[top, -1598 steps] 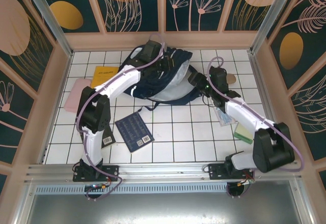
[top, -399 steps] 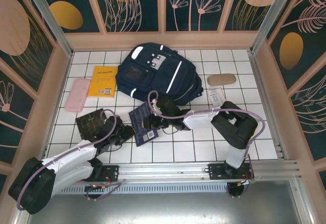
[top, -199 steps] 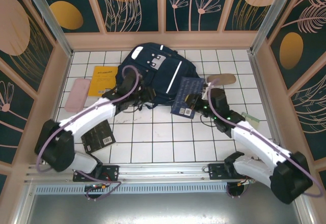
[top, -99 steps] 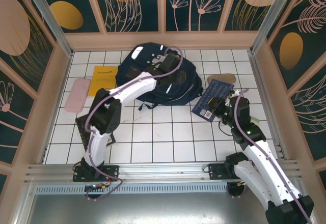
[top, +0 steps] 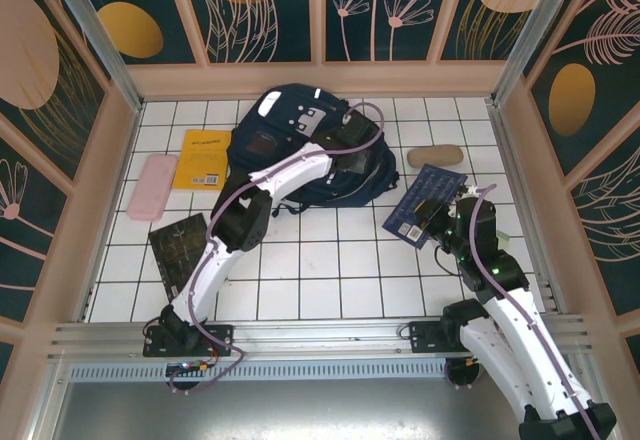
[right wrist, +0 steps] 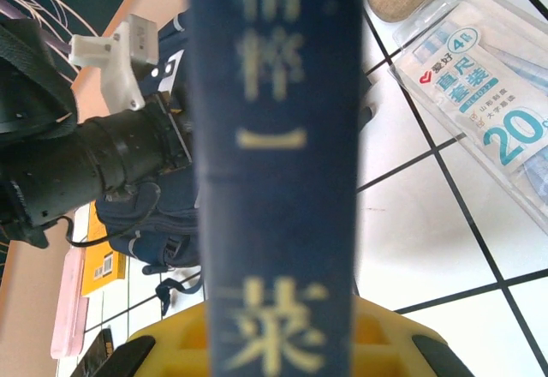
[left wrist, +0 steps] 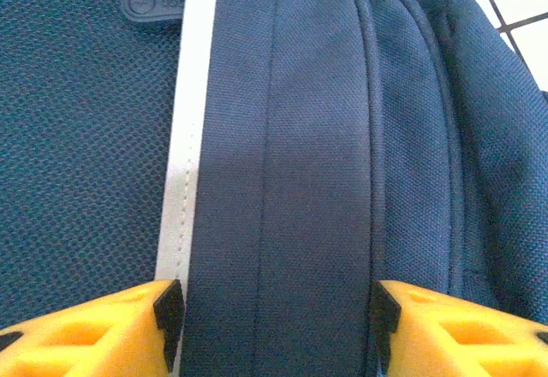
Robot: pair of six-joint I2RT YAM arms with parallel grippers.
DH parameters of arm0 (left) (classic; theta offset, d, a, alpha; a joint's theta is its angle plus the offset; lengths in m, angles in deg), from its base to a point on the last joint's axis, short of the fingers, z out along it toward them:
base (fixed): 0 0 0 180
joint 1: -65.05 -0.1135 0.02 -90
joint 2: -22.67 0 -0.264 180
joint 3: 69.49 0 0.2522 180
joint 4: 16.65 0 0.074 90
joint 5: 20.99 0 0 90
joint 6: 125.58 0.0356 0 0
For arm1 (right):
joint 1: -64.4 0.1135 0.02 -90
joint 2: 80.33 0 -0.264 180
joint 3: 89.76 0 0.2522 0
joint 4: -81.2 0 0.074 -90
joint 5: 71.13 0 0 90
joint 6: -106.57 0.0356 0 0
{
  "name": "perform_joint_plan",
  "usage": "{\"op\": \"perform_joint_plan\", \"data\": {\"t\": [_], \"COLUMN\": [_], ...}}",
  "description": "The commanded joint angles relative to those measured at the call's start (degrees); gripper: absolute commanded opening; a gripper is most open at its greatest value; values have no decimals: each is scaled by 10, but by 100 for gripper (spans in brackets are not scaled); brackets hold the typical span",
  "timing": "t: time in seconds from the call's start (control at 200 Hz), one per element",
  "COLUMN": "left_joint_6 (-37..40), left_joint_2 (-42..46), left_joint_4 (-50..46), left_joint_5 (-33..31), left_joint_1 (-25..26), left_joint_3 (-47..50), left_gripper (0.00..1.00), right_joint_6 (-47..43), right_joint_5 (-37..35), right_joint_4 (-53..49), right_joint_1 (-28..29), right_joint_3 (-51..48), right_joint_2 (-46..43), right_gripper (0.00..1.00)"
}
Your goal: Pack books, pencil case, and school supplies into a backpack
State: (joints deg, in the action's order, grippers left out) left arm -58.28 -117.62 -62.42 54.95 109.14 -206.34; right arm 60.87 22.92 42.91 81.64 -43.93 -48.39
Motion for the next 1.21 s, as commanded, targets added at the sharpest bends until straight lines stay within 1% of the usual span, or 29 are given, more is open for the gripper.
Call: {"op": "perform_joint_plan", "data": {"t": [0.0, 0.045, 0.065, 0.17, 0.21, 0.25, 0.335, 0.6, 0.866, 0.996, 1.111, 1.201], "left_joint_6": [30, 29, 29, 28, 26, 23, 14, -13, -33, -44, -42, -28], "left_joint_2": [-31, -34, -35, -30, -25, -19, 6, 117, 205, 228, 244, 238], "left_joint_4": [-43, -46, -46, -45, -44, -42, -35, -8, 6, 2, 2, 1], "left_joint_5": [-53, -62, -67, -84, -89, -95, -98, -71, -54, -37, -43, -14], "left_joint_1": [12, 12, 12, 12, 12, 12, 12, 12, 4, -5, -9, -9], "left_joint_3": [-25, -22, -20, -10, -6, -3, 6, 22, 40, 47, 59, 64], "left_gripper": [58, 54, 51, 23, 10, 0, 0, 0, 0, 0, 0, 0], "right_joint_6": [13, 17, 18, 25, 25, 26, 26, 30, 30, 29, 25, 17], "right_joint_5": [-9, -9, -8, -5, -3, -3, -3, 10, 34, 49, 57, 50], "right_joint_4": [-4, -6, -6, -6, -6, -6, -4, 21, 87, 130, 158, 163], "right_joint_1": [-4, -4, -4, -4, -4, -4, -4, -4, -4, -4, -4, -7], "right_joint_3": [1, -1, -2, -5, -5, -4, -3, -13, -20, -21, -26, -25], "right_joint_2": [-12, -15, -17, -21, -21, -20, -20, -16, 15, 43, 63, 74], "right_gripper": [0, 0, 0, 0, 0, 0, 0, 0, 0, 0, 0, 0]}}
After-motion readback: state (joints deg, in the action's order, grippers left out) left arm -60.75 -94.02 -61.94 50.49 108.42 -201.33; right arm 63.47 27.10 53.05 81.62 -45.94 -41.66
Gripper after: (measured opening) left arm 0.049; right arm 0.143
